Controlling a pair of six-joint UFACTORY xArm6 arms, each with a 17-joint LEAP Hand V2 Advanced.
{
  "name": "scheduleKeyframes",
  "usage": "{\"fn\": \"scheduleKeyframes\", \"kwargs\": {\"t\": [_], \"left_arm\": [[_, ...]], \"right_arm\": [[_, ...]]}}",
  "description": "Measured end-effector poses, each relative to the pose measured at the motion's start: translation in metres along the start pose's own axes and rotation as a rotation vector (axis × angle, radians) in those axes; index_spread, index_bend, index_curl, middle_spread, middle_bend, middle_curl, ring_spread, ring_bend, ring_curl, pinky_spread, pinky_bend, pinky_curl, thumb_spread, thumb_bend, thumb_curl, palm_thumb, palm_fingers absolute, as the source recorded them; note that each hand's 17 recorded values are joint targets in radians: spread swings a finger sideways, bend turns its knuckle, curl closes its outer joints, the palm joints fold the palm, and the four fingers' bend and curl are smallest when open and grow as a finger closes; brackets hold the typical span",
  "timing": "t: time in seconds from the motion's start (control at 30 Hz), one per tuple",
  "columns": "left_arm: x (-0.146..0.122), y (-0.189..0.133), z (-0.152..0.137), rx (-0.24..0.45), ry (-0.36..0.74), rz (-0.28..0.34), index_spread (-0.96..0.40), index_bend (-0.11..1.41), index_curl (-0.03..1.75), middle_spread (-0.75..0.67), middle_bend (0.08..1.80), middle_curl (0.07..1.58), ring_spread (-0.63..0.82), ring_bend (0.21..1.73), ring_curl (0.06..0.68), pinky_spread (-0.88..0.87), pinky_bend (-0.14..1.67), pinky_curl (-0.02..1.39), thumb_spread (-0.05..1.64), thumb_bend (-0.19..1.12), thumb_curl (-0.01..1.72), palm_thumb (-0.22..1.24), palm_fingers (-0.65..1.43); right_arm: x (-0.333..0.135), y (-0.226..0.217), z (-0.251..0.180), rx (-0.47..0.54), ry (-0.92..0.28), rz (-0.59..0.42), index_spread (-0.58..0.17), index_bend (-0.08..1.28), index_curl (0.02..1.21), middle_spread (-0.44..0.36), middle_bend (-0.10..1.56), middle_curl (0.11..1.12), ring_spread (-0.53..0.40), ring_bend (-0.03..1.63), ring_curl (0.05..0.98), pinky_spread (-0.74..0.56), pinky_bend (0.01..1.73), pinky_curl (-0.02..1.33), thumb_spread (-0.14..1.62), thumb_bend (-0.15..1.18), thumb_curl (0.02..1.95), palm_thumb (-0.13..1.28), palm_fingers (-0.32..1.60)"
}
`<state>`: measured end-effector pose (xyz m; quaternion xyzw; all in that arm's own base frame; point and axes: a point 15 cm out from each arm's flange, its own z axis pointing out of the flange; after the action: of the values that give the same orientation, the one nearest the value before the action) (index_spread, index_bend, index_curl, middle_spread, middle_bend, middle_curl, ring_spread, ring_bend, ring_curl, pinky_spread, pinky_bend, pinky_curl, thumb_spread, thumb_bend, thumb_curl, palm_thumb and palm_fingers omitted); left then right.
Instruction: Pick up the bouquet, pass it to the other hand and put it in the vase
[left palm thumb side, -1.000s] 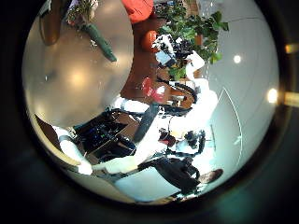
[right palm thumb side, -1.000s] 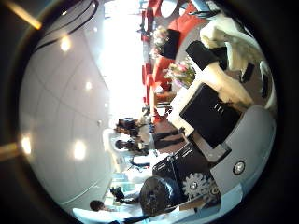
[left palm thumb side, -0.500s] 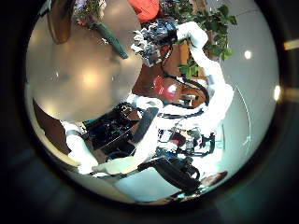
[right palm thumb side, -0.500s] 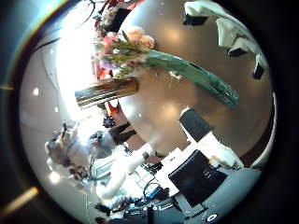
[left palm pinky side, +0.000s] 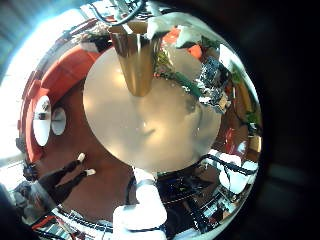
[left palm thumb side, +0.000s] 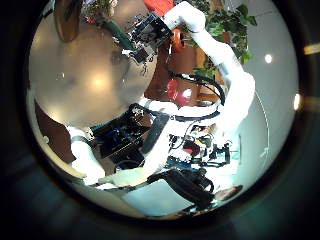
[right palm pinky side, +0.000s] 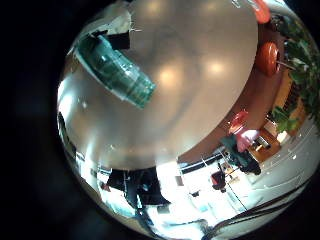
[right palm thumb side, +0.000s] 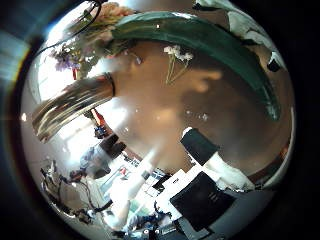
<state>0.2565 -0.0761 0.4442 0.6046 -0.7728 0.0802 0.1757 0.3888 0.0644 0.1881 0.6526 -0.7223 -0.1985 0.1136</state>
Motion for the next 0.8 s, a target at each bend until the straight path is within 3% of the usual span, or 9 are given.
{"fn": "scheduleKeyframes", "kwargs": {"t": [0.33,0.8], "left_arm": [[-0.002,-0.002,0.001,-0.003,0.002,0.0,0.1,0.18,0.37,0.33,0.2,0.37,0.5,0.5,0.176,0.48,0.19,0.28,1.14,-0.02,0.28,0.17,0.25],[-0.002,-0.001,0.0,-0.002,0.002,-0.001,0.1,0.18,0.37,0.33,0.2,0.37,0.5,0.5,0.176,0.48,0.19,0.28,1.14,-0.02,0.28,0.17,0.25]], "right_arm": [[0.003,-0.015,0.002,0.05,0.024,0.02,-0.139,0.24,0.53,-0.031,0.65,0.58,-0.133,1.05,0.471,-0.03,0.72,0.5,1.04,-0.02,0.46,0.62,0.2],[-0.004,-0.017,0.017,0.017,0.041,0.005,-0.219,0.21,0.53,-0.121,0.66,0.64,-0.228,1.13,0.517,-0.24,0.85,0.49,1.03,-0.01,0.47,0.7,0.42]]}}
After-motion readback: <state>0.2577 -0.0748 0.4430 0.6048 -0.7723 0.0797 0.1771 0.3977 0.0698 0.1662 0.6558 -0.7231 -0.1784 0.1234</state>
